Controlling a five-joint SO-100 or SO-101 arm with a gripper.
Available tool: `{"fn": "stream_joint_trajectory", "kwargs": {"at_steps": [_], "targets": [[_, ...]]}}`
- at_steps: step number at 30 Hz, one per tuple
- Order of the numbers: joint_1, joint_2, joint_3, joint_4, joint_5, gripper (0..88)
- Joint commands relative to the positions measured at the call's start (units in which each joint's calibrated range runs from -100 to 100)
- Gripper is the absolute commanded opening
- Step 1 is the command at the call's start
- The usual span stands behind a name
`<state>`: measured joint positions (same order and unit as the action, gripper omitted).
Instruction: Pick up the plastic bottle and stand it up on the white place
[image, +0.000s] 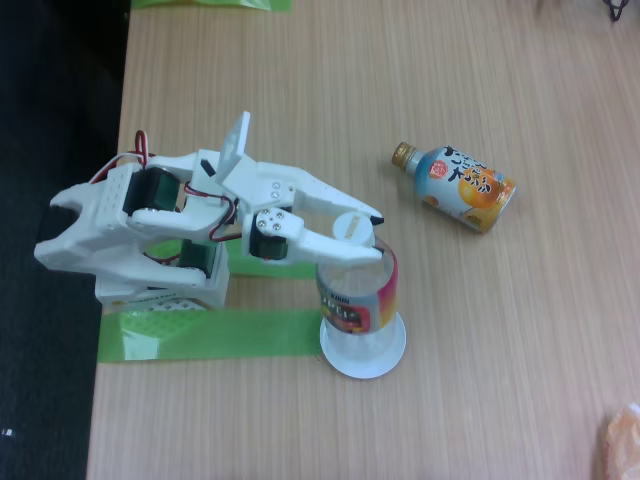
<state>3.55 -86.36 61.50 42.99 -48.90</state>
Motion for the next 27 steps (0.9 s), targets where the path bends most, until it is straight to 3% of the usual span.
{"fn": "stream_joint_trajectory", "kwargs": {"at_steps": [1, 27], "targets": [[-1.92, -0.20, -0.16, -0.50, 0.27, 3.8], [-1.55, -0.20, 1.11, -1.19, 2.22, 4.1]]}}
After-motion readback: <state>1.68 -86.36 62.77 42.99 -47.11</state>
